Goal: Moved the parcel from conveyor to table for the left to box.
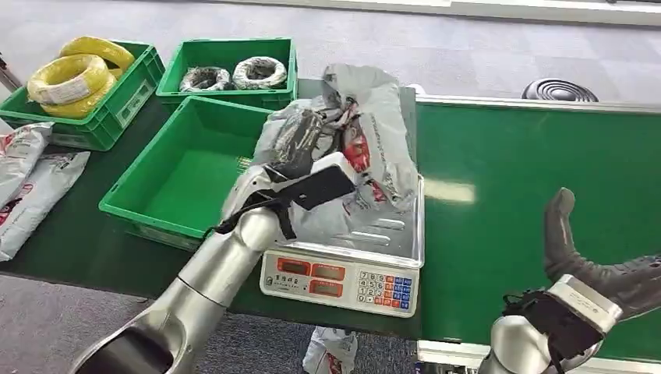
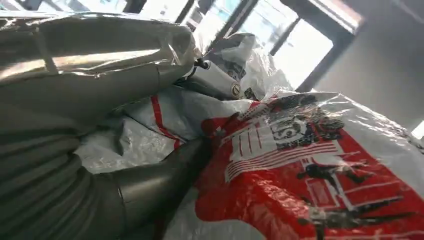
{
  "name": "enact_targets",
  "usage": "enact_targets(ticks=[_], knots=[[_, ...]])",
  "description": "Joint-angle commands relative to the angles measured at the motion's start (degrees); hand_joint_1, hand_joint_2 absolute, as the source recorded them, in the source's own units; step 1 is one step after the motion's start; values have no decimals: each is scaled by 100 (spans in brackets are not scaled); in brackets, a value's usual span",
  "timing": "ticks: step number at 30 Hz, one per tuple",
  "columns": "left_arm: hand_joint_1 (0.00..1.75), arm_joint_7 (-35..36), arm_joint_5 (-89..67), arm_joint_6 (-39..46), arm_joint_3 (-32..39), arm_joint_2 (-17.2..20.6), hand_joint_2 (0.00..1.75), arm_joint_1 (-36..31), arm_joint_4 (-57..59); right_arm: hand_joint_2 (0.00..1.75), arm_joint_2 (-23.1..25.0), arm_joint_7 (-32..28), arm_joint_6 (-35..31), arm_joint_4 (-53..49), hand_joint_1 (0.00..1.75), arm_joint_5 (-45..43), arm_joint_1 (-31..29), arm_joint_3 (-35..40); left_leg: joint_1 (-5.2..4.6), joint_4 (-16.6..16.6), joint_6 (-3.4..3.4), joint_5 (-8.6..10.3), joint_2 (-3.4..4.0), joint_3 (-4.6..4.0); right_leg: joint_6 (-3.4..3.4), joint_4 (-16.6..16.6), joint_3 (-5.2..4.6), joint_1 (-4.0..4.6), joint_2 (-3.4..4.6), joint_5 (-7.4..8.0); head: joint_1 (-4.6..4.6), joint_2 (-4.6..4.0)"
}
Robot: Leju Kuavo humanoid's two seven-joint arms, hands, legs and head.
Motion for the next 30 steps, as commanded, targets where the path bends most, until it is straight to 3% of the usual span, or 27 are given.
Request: enact_targets(ticks=[1,6,10,14,18,20,22,23,24,30], knots=[[175,27,140,-117,634,377,175,144,-859,175,15,-50,-44,184,0,-60,-21,-112,2,-4,-1,2,-2,1,-5,-4,-1,2,8,3,0,0],[171,221,252,676,1301,481,175,256,-868,175,15,-29,-44,260,0,-56,9,3,2,-12,0,3,10,5,-7,-14,-1,2,28,11,0,0],[173,1106,-1022,2206,2268,1070,175,-517,1323,175,15,-13,-44,257,0,-99,199,218,1,-10,-5,3,11,11,-9,-4,3,1,23,6,0,0],[175,1116,-1125,2513,3029,1477,175,-1002,3127,175,15,-57,-44,371,0,-124,255,398,8,-17,-11,11,15,19,-12,-8,5,7,31,11,2,0],[175,1187,-1131,2510,3210,1535,175,-973,3449,175,-70,9,-44,578,0,-126,135,574,11,-12,-17,12,23,14,-14,-2,-1,12,35,12,0,0],[159,1300,-1270,2489,3183,1536,175,-915,3531,175,-157,100,-44,661,0,-135,16,661,12,-9,-16,12,23,8,-15,-1,-5,14,31,12,0,0],[164,1372,-1370,2438,3241,1513,175,-798,3588,175,-235,167,-44,736,0,-150,-71,744,12,-11,-16,15,16,6,-14,-4,-4,13,27,13,0,0],[58,1387,-1390,2435,3267,1497,175,-705,3629,175,-264,192,-44,773,0,-153,-102,772,11,-5,-17,11,18,2,-13,3,-6,12,24,9,0,0],[0,1416,-1383,2324,3343,1470,175,-642,3702,175,-274,184,-44,787,0,-173,-103,791,10,-17,-14,16,24,7,-14,-11,-3,12,38,18,2,0],[0,1314,-1428,2501,3368,1398,175,-415,3707,175,-267,147,-44,818,0,-201,-87,795,9,-18,-17,16,12,0,-18,-11,-6,9,25,14,0,0]])
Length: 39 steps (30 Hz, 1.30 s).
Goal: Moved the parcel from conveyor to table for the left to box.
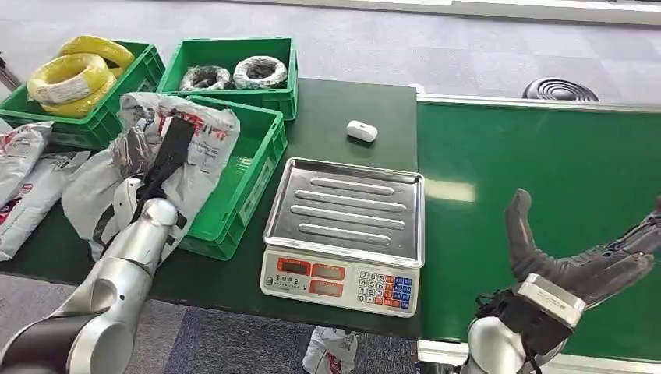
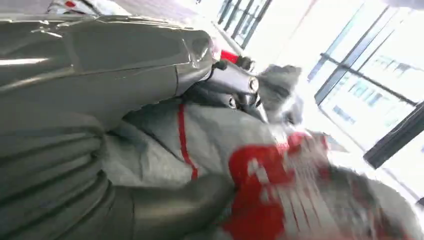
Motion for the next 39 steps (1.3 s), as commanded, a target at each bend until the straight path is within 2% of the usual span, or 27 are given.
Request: enact_targets(ticks=[1,4,9,13,16,19,22,23,24,26,28,29,30,31,33,39], knots=[[0,-53,-12,28,311,1,175,68,819,175,-220,8,-44,502,0,-58,-204,160,4,-5,-1,0,0,8,-4,-6,6,4,12,3,-2,0],[0,-224,44,28,389,-66,175,200,789,175,-241,-6,-44,573,0,-66,-242,188,3,-7,0,1,-5,9,-3,-6,5,2,9,2,-2,0],[0,-891,596,61,785,-165,175,364,609,175,-256,47,-44,683,0,13,-312,145,4,-11,3,3,-4,10,-2,-12,6,4,14,6,-2,0],[0,-905,605,53,790,-156,175,370,606,175,-260,50,-44,687,0,12,-316,144,4,-9,2,2,-4,8,-2,-10,5,5,12,5,0,0],[0,-1391,969,107,980,-189,175,412,373,175,-313,163,-44,791,0,53,-402,174,4,-6,1,1,-4,5,-2,-7,3,4,11,4,0,0],[0,-1495,1021,93,935,-205,175,419,32,175,-314,206,-44,881,0,91,-480,202,6,-13,2,6,-3,5,-5,-15,2,6,20,11,-2,0],[0,-2102,1750,-130,883,-455,175,670,-1314,175,-248,188,-44,840,0,149,-441,153,9,-2,1,4,-10,-5,-4,-8,-6,9,9,8,0,0],[0,-2000,1867,-260,786,-511,175,823,-1816,175,-249,169,-44,846,0,135,-429,148,8,-1,2,4,-15,-9,-4,-6,-8,9,5,6,-2,0],[0,-2447,2641,-606,818,-644,175,1018,-2515,175,-275,180,-44,876,0,110,-430,175,9,0,2,3,-15,-9,-3,-6,-8,9,4,5,0,0],[0,-2618,3648,-1056,551,-787,175,1558,-4139,175,-305,153,-44,972,0,71,-440,200,9,0,4,1,-9,-9,-2,-9,-9,10,12,6,-2,0],[0,-2405,4152,-1372,240,-835,175,2053,-5467,175,-296,103,-44,1039,0,71,-435,178,8,2,3,-3,2,-10,0,-6,-12,9,18,5,-2,0],[0,-2682,4722,-1718,138,-880,175,2243,-6011,175,-293,91,-44,1047,0,98,-410,169,9,0,4,-5,7,-7,0,-9,-10,9,27,5,0,0],[0,-2595,4776,-1765,35,-918,175,2476,-6512,175,-310,81,-44,1059,0,91,-390,174,9,-3,6,-7,6,-2,-1,-14,-4,10,31,5,-2,0],[0,-2448,4738,-1740,-28,-929,175,2585,-6755,175,-304,55,-44,1065,0,78,-380,167,8,-2,4,-6,12,-6,-2,-11,-11,9,27,4,-2,0],[0,-2774,5154,-2038,-179,-974,175,2885,-7321,175,-298,48,-44,1013,0,107,-295,134,7,-2,1,-6,8,-12,-2,-7,-17,8,18,2,-2,0],[0,-2877,5576,-2559,-506,-973,175,3967,-8452,175,-524,123,-44,854,0,-135,-75,412,3,-10,0,-10,10,-6,-2,-13,-14,3,21,0,-2,0]])
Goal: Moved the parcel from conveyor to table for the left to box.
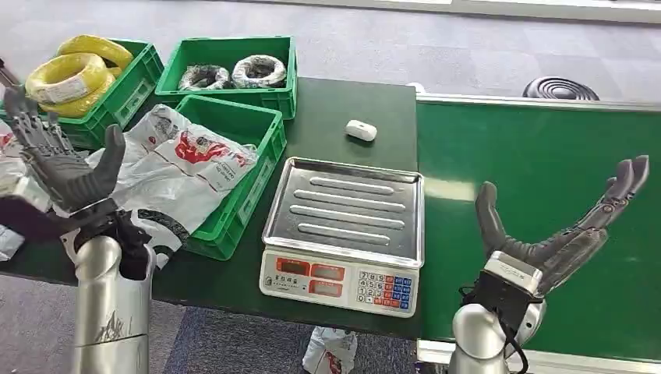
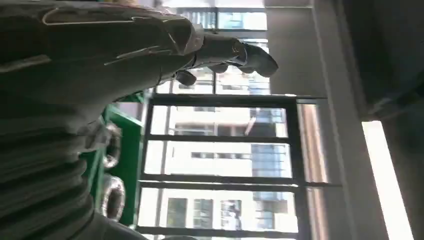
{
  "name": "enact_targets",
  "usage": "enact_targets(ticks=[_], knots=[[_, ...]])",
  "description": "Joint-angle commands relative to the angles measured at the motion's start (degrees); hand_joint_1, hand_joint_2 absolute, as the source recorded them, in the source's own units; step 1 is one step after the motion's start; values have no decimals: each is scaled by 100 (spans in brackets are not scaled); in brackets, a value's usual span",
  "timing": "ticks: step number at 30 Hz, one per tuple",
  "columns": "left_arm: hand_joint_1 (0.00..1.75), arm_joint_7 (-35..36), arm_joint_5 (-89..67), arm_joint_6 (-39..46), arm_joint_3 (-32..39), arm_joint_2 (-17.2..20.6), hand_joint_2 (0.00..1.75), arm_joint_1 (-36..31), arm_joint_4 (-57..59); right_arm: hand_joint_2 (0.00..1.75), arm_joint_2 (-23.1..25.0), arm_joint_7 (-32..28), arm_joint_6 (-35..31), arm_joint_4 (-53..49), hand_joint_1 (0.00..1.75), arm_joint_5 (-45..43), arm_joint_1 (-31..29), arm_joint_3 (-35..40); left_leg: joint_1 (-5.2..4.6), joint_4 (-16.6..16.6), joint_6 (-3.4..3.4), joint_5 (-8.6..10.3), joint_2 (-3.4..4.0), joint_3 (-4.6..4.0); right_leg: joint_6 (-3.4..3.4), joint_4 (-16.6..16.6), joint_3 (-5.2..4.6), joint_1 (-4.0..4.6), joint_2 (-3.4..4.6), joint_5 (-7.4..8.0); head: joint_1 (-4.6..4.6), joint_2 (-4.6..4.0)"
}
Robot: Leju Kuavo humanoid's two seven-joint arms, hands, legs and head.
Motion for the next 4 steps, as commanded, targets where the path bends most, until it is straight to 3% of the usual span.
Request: enact_targets(ticks=[1,4], knots=[[0,-87,445,-637,-613,-167,175,1758,-2521,175,-371,84,-44,155,0,-238,187,322,1,-17,3,-5,17,24,-2,-19,16,1,33,4,0,0],[0,-87,243,-821,-458,-491,175,2329,-2444,175,-369,323,-44,-1,0,-49,361,412,0,-15,3,-2,5,19,-2,-15,13,-1,17,1,2,0]])
